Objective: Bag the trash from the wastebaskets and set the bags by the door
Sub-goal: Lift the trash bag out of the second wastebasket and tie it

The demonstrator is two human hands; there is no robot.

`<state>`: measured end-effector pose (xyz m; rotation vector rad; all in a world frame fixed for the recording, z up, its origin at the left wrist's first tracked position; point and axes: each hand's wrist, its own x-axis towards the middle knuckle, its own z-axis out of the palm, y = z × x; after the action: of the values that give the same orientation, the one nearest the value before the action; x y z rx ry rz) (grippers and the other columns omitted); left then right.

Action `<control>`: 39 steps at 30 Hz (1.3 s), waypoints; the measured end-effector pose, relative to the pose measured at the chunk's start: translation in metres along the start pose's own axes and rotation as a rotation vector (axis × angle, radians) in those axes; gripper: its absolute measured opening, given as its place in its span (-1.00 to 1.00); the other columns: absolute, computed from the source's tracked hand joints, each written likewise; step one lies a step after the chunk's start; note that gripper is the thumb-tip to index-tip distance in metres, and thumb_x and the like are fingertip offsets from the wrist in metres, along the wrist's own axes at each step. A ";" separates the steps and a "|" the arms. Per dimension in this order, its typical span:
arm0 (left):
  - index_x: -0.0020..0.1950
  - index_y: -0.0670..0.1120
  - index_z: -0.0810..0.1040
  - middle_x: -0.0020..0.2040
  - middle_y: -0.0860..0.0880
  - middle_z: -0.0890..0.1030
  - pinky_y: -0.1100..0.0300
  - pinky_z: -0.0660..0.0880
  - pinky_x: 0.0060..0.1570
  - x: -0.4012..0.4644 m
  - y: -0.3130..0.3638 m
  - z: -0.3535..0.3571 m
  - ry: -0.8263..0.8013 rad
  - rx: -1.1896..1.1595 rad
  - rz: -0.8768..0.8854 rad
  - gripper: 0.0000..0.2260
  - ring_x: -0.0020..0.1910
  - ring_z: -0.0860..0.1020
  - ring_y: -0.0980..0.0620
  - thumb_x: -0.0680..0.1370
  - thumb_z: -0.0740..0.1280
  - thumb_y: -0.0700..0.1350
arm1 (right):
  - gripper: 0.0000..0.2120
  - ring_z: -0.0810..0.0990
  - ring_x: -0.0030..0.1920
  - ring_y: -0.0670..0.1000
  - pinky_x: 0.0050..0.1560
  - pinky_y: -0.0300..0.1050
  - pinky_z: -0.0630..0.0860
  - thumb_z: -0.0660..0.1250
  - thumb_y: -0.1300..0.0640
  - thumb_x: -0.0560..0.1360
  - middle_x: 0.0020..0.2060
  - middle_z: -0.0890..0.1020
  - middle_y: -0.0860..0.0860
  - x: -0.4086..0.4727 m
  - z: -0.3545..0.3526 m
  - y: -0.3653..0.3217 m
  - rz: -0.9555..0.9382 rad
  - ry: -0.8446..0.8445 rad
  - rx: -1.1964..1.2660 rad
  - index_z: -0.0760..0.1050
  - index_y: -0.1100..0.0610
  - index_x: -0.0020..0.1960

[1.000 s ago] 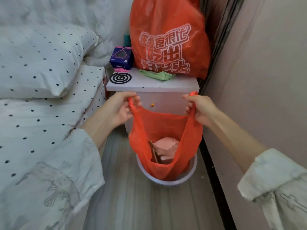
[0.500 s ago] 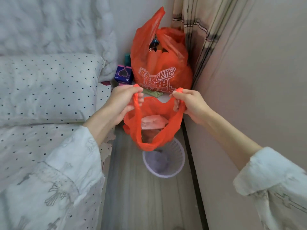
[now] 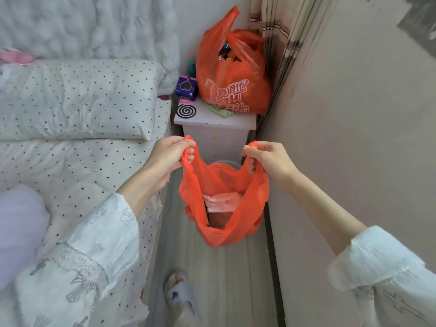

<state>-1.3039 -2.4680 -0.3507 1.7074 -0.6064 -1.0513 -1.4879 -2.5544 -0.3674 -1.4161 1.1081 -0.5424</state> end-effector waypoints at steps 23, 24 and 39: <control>-0.21 -0.13 0.59 -0.10 -0.09 0.55 0.37 0.31 -0.10 0.034 -0.407 0.043 0.021 0.435 0.305 -0.86 -0.10 0.46 0.21 0.51 0.29 -0.15 | -0.67 0.49 -0.35 0.05 -0.17 -0.01 0.45 0.27 0.04 0.49 -0.45 0.50 0.09 -0.007 0.072 0.396 0.023 0.197 -0.329 0.45 0.24 -0.35; -0.21 -0.14 0.59 -0.09 -0.07 0.55 0.41 0.32 -0.04 0.041 -0.414 0.045 0.020 0.360 0.356 -0.87 -0.11 0.46 0.27 0.51 0.29 -0.17 | -0.63 0.46 -0.30 0.06 -0.17 -0.04 0.42 0.28 0.03 0.48 -0.42 0.46 0.10 0.001 0.073 0.406 -0.055 0.276 -0.362 0.43 0.30 -0.36; 0.13 0.21 0.25 -0.10 -0.09 0.44 0.22 0.44 -0.27 0.095 -0.481 0.101 0.037 -0.063 0.686 -0.66 -0.38 0.45 0.09 0.53 0.23 -0.19 | -0.46 0.38 0.16 -0.51 0.22 -0.53 0.28 0.28 0.23 0.51 0.13 0.41 -0.48 0.038 0.094 0.487 -0.530 0.383 0.048 0.24 0.06 0.45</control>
<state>-1.3825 -2.4117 -0.8415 1.3044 -1.0265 -0.5374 -1.5402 -2.4666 -0.8546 -1.6074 0.9955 -1.2516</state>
